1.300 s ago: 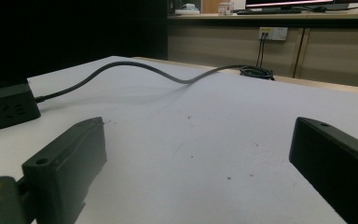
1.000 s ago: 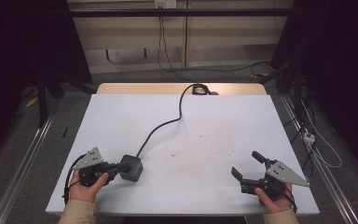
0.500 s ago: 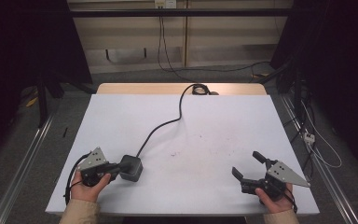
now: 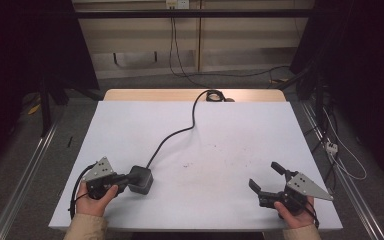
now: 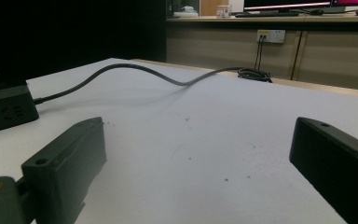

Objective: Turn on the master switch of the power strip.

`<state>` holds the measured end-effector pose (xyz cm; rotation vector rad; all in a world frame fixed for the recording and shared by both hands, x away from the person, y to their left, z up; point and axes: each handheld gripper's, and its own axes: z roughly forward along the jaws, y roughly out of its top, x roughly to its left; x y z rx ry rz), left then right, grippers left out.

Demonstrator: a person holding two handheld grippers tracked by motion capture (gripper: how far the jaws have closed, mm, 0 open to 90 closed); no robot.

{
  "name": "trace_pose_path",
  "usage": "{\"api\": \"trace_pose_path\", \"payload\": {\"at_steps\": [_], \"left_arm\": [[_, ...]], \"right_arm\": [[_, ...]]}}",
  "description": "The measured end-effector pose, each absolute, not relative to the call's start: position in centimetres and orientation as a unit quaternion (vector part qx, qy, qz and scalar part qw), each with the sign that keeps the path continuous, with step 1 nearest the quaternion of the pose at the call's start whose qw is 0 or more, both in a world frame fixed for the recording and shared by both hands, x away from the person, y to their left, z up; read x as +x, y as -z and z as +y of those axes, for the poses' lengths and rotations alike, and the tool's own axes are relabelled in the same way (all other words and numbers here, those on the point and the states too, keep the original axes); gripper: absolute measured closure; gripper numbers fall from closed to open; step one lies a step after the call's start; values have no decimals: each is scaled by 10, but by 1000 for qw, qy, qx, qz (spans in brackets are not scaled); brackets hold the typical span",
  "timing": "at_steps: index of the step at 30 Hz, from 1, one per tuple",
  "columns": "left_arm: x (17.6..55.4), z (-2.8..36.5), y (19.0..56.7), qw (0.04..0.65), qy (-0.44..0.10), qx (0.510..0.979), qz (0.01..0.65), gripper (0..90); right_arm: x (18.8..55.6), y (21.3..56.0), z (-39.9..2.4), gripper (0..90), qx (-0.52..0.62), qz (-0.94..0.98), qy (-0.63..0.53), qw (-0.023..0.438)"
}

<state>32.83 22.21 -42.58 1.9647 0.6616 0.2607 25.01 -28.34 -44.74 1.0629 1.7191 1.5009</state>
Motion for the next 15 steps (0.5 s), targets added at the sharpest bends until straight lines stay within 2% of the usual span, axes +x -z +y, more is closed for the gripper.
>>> {"api": "trace_pose_path", "payload": {"at_steps": [1,6,15], "left_arm": [[328,222,426,507,-107,810,275,850],[327,224,421,523,-114,797,279,820],[329,220,422,529,-104,791,289,696]], "right_arm": [[250,448,-283,32,402,651,-567,306],[250,448,-284,31,404,649,-568,305],[250,447,-284,32,402,650,-568,307]]}}
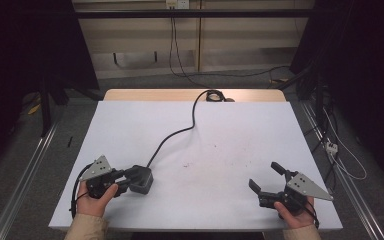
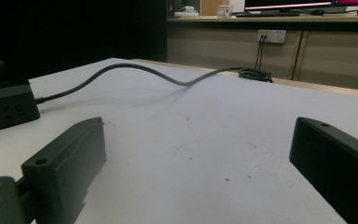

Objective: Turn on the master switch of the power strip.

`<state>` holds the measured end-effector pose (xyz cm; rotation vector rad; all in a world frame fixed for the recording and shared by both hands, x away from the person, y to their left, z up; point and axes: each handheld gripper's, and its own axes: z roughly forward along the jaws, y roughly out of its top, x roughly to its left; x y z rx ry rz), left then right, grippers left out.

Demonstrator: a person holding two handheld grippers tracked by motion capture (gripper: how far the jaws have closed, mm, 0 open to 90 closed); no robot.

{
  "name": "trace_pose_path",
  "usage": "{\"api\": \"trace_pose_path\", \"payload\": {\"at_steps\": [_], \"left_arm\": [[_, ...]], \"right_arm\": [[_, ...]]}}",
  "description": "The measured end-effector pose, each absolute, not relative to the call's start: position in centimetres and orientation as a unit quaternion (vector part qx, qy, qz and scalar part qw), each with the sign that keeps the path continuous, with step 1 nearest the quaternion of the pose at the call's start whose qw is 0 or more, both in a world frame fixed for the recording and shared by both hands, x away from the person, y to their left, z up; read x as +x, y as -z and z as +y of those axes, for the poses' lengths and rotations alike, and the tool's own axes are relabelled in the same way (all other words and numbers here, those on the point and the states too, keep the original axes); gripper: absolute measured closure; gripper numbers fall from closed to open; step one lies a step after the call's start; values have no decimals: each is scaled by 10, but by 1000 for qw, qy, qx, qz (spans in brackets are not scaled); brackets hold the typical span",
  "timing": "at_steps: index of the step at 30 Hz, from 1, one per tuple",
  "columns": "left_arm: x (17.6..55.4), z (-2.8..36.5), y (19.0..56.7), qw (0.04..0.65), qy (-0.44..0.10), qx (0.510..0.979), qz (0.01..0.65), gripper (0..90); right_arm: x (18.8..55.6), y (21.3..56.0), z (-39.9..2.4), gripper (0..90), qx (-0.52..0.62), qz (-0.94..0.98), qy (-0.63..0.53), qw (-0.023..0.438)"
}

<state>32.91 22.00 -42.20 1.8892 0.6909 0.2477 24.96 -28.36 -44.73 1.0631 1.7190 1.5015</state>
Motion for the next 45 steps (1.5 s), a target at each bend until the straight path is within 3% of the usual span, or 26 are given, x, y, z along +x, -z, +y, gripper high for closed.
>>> {"api": "trace_pose_path", "payload": {"at_steps": [14,28,34,45], "left_arm": [[331,217,422,532,-93,786,300,405],[331,217,422,531,-91,786,304,256],[331,218,421,531,-91,784,308,231],[332,223,422,531,-88,782,315,90]], "right_arm": [[250,447,-284,32,403,649,-568,307],[250,448,-284,31,402,652,-566,306],[250,448,-284,31,401,653,-566,305],[250,448,-284,31,402,651,-567,305]]}}
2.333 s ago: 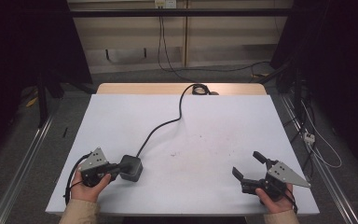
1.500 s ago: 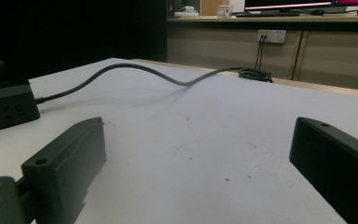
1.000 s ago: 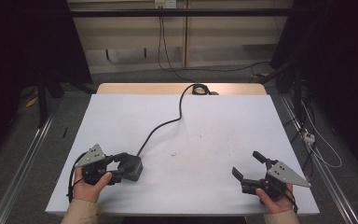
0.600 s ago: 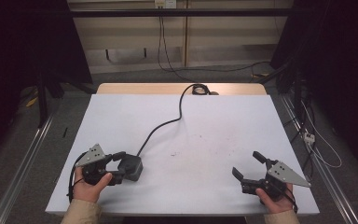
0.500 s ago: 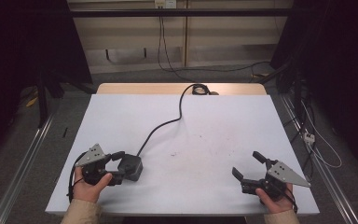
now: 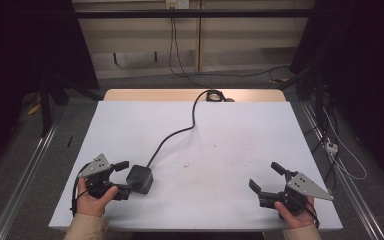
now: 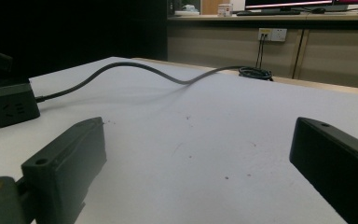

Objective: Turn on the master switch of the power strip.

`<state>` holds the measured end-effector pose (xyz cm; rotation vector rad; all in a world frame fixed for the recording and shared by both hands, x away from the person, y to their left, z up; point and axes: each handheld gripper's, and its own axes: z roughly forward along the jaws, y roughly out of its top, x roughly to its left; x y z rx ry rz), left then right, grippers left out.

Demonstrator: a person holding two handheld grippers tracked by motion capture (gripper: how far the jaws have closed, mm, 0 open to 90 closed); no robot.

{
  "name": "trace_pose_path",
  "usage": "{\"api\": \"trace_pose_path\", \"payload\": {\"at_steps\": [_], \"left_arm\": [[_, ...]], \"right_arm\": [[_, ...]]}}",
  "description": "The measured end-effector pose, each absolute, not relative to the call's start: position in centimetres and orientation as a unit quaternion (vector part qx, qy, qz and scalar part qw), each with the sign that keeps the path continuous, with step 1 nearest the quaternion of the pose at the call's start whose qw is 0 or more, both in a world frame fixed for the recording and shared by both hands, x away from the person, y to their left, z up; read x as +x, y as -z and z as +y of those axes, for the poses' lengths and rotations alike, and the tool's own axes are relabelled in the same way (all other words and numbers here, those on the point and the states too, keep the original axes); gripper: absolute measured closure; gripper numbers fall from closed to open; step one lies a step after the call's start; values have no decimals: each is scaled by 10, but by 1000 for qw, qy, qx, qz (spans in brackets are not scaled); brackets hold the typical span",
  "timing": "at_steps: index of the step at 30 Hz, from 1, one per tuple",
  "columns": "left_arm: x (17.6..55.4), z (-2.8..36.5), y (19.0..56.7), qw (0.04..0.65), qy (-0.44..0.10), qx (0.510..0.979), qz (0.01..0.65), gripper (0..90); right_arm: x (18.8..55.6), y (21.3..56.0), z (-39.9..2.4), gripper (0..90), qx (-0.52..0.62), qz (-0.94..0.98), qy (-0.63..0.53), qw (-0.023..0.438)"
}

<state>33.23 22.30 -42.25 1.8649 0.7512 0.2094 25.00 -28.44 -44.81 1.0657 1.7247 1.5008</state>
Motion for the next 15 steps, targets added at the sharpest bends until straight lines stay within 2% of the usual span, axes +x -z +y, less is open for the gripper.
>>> {"api": "trace_pose_path", "payload": {"at_steps": [6,15], "left_arm": [[332,227,423,535,-91,777,318,45],[332,235,423,539,-94,775,317,45]], "right_arm": [[250,448,-284,31,402,651,-567,305],[250,448,-284,31,401,652,-567,305]]}}
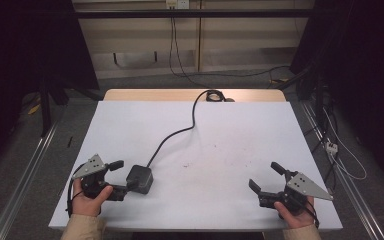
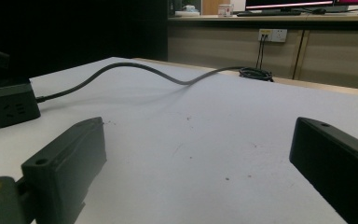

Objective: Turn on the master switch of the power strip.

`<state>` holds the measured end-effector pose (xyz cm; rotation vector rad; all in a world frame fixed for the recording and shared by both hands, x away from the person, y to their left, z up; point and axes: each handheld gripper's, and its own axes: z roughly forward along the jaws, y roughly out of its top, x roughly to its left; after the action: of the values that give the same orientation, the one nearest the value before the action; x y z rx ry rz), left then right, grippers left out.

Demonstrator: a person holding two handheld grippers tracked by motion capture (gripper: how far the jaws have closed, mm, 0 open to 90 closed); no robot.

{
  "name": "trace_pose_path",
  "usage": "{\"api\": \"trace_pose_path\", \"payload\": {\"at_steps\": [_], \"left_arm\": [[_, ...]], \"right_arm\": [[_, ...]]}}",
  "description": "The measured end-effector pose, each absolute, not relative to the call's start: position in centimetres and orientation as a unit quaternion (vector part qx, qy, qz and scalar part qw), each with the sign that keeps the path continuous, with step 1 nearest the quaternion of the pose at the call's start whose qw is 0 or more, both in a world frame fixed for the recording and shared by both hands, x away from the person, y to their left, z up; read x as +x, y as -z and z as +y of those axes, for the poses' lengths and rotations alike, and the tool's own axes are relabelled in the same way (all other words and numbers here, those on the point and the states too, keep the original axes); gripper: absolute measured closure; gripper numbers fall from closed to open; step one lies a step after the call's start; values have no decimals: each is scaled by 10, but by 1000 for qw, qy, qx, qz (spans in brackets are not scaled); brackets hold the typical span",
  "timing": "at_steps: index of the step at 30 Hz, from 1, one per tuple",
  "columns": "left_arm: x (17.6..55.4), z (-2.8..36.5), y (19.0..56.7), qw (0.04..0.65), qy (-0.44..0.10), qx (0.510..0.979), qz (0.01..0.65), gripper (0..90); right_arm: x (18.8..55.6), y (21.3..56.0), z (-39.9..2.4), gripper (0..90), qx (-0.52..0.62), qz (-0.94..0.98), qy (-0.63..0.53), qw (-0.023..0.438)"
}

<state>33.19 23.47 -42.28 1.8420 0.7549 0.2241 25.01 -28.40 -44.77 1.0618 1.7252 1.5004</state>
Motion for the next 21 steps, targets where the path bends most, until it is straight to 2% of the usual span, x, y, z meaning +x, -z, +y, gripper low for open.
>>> {"api": "trace_pose_path", "payload": {"at_steps": [21], "left_arm": [[333,252,425,545,-99,766,326,46]], "right_arm": [[250,448,-284,31,401,652,-567,305]]}}
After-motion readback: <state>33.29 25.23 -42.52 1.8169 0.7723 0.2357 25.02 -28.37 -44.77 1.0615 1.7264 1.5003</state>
